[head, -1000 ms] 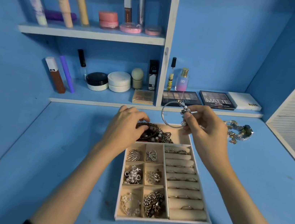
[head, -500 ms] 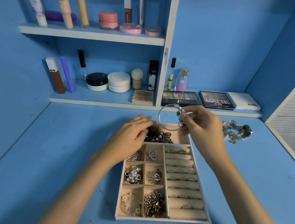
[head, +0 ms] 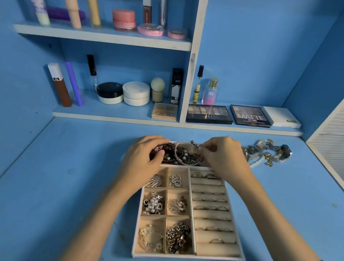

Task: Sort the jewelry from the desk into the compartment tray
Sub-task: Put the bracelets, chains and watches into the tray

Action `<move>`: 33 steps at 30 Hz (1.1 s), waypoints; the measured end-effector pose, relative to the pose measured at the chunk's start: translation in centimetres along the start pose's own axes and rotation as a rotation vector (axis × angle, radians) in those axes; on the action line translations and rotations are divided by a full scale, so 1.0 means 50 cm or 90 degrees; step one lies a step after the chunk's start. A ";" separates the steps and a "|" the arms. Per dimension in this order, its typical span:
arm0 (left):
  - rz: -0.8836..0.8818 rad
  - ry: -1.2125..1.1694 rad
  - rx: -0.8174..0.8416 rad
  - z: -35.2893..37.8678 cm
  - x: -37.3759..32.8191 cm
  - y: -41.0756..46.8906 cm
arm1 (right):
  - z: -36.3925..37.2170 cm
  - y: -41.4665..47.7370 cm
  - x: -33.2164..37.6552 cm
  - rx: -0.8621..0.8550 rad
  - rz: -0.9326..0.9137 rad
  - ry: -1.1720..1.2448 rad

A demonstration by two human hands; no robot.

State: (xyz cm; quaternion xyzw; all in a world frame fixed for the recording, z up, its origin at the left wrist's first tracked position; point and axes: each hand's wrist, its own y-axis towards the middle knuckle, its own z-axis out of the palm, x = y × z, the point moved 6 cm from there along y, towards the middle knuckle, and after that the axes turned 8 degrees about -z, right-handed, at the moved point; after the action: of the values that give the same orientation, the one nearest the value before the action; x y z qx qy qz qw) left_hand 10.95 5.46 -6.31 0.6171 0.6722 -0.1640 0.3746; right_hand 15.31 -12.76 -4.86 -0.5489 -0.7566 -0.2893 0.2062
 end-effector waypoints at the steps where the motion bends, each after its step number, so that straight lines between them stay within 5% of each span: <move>1: 0.005 0.016 0.004 0.001 -0.001 -0.001 | 0.003 0.000 0.003 0.001 -0.012 -0.022; 7: 0.017 0.050 0.013 -0.001 0.001 -0.002 | 0.010 -0.002 0.014 -0.046 -0.093 -0.078; 13: 0.021 0.067 0.053 0.002 0.002 -0.007 | 0.044 -0.021 0.061 0.079 -0.283 -0.137; 26: 0.018 0.091 0.053 -0.002 -0.009 -0.011 | 0.043 -0.019 0.048 0.075 -0.235 -0.083; 33: 0.091 0.070 0.083 0.019 -0.103 -0.023 | -0.055 -0.049 -0.012 -0.082 -0.190 -0.024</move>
State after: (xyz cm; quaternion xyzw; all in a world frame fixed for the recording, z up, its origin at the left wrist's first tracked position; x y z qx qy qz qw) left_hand 9.93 0.94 -3.59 0.6945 0.6341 -0.1466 0.3069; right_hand 13.16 -15.60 -3.69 -0.4480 -0.8133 -0.3544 0.1110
